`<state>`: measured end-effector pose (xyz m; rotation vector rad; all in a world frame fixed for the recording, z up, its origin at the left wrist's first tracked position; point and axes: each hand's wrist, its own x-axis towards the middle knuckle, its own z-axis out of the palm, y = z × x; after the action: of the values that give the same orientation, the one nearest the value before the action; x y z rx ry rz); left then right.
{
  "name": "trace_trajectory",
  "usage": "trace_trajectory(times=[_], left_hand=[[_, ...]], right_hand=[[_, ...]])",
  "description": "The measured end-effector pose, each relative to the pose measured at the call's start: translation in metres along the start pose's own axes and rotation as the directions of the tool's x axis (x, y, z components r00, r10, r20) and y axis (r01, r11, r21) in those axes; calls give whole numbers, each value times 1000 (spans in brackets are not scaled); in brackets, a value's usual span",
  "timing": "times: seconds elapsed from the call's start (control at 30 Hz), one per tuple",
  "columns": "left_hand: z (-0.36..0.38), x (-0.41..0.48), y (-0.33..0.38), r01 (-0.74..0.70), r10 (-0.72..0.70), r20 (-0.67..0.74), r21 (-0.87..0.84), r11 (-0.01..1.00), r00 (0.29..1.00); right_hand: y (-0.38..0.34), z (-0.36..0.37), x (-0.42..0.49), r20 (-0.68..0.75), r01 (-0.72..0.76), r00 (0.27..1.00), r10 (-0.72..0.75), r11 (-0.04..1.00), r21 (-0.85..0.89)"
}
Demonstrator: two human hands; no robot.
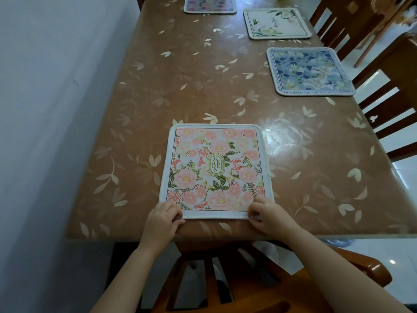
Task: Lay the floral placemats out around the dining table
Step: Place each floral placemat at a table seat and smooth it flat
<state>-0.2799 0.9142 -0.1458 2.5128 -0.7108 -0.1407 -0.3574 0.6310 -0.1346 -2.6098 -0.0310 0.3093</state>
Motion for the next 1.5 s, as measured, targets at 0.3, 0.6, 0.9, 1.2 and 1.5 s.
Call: trace_trajectory(times=[0.3, 0.6, 0.9, 1.2, 1.5], left_hand=[[5, -5, 1, 64, -64, -1, -36, 997, 998], [7, -6, -1, 79, -78, 4, -41, 996, 997], [8, -7, -1, 71, -71, -10, -63, 996, 997], [16, -3, 2, 118, -119, -51, -29, 993, 992], [33, 15, 2, -12, -53, 251, 249, 968, 966]], right_hand=[[-1, -5, -1, 18, 36, 999, -35, 998, -45], [-2, -7, 1, 38, 0, 999, 1, 1000, -26], [-1, -2, 2, 31, -41, 999, 41, 999, 17], [6, 3, 2, -69, 1, 998, 3, 998, 62], [21, 16, 7, 15, -108, 994, 112, 980, -166]])
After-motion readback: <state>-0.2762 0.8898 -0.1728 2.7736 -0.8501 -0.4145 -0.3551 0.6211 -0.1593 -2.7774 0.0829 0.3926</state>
